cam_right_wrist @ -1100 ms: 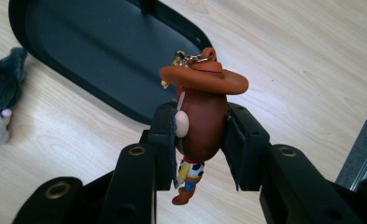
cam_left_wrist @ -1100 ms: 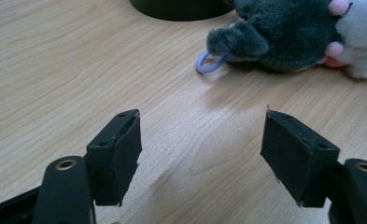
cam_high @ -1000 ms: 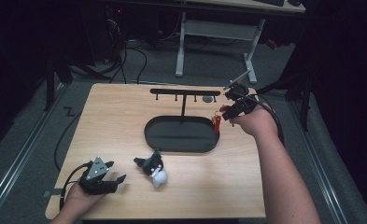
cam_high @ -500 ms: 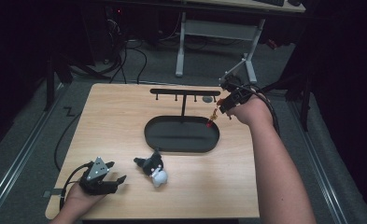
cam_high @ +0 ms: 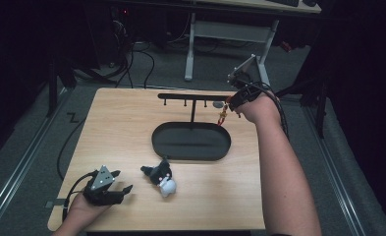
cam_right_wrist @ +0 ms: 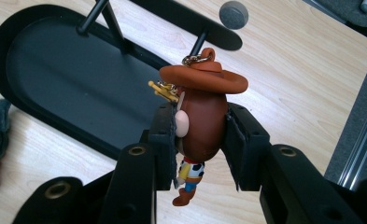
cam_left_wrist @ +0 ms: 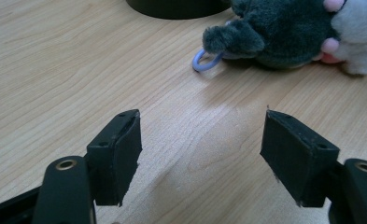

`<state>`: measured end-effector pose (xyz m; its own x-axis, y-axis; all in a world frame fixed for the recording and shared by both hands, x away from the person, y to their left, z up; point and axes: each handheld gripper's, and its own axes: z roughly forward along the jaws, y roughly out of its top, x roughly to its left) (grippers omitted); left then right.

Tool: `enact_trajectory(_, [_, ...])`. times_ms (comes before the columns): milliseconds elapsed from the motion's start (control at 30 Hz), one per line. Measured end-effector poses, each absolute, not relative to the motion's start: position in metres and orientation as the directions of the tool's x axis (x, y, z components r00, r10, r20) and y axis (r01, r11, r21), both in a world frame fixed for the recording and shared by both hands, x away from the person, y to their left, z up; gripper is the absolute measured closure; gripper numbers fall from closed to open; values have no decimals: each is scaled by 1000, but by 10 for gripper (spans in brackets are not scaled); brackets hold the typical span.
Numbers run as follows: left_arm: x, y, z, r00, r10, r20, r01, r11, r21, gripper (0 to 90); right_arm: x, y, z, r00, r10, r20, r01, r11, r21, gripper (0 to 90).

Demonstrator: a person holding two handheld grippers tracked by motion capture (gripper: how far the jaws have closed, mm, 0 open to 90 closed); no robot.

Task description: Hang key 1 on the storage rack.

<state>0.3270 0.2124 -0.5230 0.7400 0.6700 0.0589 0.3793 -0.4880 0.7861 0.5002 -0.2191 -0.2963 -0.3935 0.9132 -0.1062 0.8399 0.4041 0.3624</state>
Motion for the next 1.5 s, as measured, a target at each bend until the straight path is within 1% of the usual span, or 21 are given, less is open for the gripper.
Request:
enact_trajectory(200, [327, 213, -523, 741, 669, 61, 379, -491, 784, 291, 507, -222, -305, -372, 923, -98, 849, 381, 367, 662])
enact_trajectory(433, [327, 213, -523, 744, 665, 61, 381, -498, 779, 292, 508, -240, -326, -327, 941, -84, 869, 335, 365, 659])
enact_trajectory(567, [327, 211, -524, 745, 664, 66, 377, -500, 780, 293, 508, -244, -344, -321, 944, -73, 872, 324, 366, 653])
enact_trajectory(767, [327, 212, -524, 746, 664, 53, 384, -494, 780, 297, 506, -245, -367, -311, 950, -28, 875, 298, 381, 587])
enact_trajectory(867, [328, 212, -523, 746, 665, 43, 390, -488, 781, 307, 500, -246, -376, -312, 950, -25, 870, 296, 394, 558])
enact_trajectory(1033, [327, 211, -524, 749, 662, 36, 393, -488, 779, 318, 479, -249, -388, -319, 947, -22, 846, 296, 443, 487])
enact_trajectory(1067, [327, 211, -524, 749, 662, 36, 393, -488, 779, 320, 479, -249, -388, -319, 947, -22, 846, 296, 443, 487])
enact_trajectory(1133, [327, 209, -524, 751, 660, 26, 398, -483, 780, 322, 460, -250, -400, -339, 940, -38, 814, 314, 489, 442])
enact_trajectory(1167, [327, 208, -524, 752, 658, 28, 399, -489, 776, 322, 452, -250, -404, -350, 936, -49, 797, 325, 509, 437])
enact_trajectory(1200, [327, 208, -524, 752, 658, 28, 399, -489, 776, 322, 452, -250, -404, -350, 936, -49, 797, 325, 509, 437])
enact_trajectory(1233, [327, 207, -524, 752, 658, 26, 399, -488, 776, 323, 437, -252, -414, -370, 928, -46, 773, 335, 539, 418])
enact_trajectory(1300, [326, 205, -524, 753, 658, 17, 403, -481, 779, 327, 420, -253, -424, -379, 924, -53, 740, 337, 581, 401])
enact_trajectory(1367, [326, 204, -524, 752, 659, 11, 407, -478, 778, 331, 402, -255, -437, -391, 920, -38, 701, 324, 636, 388])
enact_trajectory(1500, [326, 200, -525, 756, 654, 7, 411, -483, 773, 335, 368, -257, -460, -376, 925, -51, 633, 297, 715, 378])
